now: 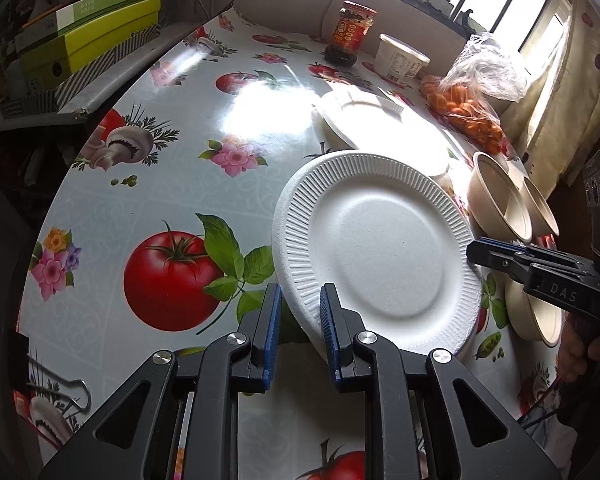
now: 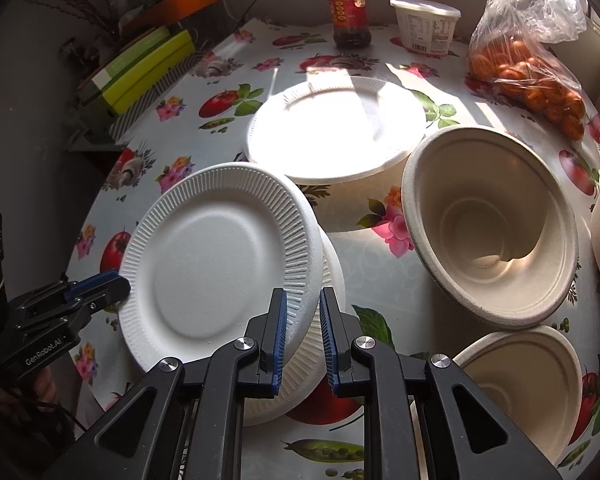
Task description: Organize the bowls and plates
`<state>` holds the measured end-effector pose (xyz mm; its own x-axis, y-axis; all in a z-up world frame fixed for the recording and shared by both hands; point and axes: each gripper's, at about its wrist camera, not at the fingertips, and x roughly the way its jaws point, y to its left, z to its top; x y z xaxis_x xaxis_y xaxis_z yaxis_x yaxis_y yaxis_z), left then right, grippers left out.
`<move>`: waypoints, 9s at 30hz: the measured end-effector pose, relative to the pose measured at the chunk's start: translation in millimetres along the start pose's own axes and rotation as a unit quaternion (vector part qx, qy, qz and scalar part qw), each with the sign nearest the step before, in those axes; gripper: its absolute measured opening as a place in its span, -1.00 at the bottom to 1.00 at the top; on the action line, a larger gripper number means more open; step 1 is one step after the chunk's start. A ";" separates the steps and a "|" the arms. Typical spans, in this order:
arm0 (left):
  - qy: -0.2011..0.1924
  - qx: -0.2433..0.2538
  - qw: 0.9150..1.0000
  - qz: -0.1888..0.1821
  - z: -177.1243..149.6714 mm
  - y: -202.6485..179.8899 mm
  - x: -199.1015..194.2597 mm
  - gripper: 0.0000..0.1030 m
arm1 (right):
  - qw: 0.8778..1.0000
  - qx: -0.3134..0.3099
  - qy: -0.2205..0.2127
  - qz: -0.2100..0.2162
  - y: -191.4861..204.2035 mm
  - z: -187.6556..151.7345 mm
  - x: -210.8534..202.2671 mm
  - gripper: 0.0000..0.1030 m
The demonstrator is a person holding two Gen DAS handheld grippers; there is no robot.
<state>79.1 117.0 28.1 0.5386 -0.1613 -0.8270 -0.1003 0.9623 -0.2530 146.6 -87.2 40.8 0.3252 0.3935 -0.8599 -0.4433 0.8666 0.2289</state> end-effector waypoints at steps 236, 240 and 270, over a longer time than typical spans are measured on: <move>0.065 -0.041 0.996 -0.045 159.2 -21.7 110.6 -0.59 | 0.998 0.052 0.045 0.001 -109.0 150.5 65.8 -0.65; 0.064 -0.042 0.996 -0.042 158.3 -24.4 112.2 -0.59 | 0.998 0.052 0.045 0.001 -108.9 150.6 65.5 -0.65; 0.028 -0.023 0.999 -0.024 150.7 -22.3 81.2 -0.67 | 0.999 0.040 0.024 0.010 -88.9 144.6 40.0 -0.65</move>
<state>251.1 115.5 42.3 0.4958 -0.2196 -0.8402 -0.1153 0.9423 -0.3143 319.8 -104.2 52.0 0.2768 0.3969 -0.8751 -0.3810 0.8814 0.2792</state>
